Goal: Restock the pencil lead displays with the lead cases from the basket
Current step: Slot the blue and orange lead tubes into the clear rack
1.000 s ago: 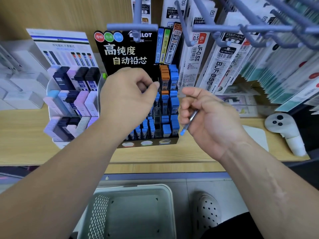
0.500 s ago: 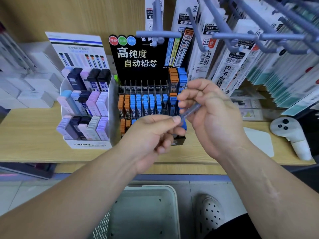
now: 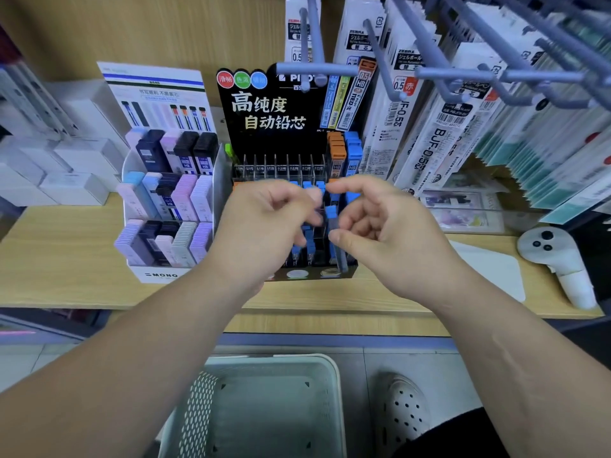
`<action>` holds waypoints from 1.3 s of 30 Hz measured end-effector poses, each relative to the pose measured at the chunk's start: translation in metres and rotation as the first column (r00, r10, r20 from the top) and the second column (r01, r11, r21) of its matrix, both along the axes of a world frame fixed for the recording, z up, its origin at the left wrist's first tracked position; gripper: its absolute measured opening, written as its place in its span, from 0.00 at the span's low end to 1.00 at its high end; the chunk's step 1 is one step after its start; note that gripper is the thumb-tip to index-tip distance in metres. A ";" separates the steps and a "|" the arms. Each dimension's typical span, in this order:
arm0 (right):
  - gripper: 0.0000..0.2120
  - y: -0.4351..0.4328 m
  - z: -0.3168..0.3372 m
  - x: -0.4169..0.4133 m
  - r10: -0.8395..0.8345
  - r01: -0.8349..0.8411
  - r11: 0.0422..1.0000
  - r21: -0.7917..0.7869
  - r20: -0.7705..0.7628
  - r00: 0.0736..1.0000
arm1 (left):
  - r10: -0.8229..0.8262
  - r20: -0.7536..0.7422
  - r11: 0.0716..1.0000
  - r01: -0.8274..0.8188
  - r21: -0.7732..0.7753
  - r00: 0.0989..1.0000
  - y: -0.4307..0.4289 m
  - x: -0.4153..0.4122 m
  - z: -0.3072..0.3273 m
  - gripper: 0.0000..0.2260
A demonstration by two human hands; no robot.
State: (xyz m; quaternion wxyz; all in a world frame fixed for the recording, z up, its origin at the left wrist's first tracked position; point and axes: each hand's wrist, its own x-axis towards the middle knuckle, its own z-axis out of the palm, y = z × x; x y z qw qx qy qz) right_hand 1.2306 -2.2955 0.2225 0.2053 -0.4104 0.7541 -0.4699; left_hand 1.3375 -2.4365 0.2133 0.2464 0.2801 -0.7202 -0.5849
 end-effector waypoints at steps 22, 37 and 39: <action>0.07 -0.040 -0.018 -0.016 -0.236 0.214 0.972 -0.101 -0.324 0.916 | 0.171 0.045 0.517 -0.051 -0.854 0.984 -0.044 -0.014 -0.026 0.16; 0.07 -0.041 -0.036 -0.023 -0.288 0.264 0.955 -0.138 -0.654 0.700 | 0.170 0.046 0.485 -0.043 -0.874 0.984 -0.046 -0.011 -0.032 0.16; 0.08 -0.037 -0.033 -0.025 -0.298 0.280 0.951 -0.133 -0.644 0.705 | 0.166 0.050 0.483 -0.037 -0.875 0.985 -0.046 -0.012 -0.031 0.16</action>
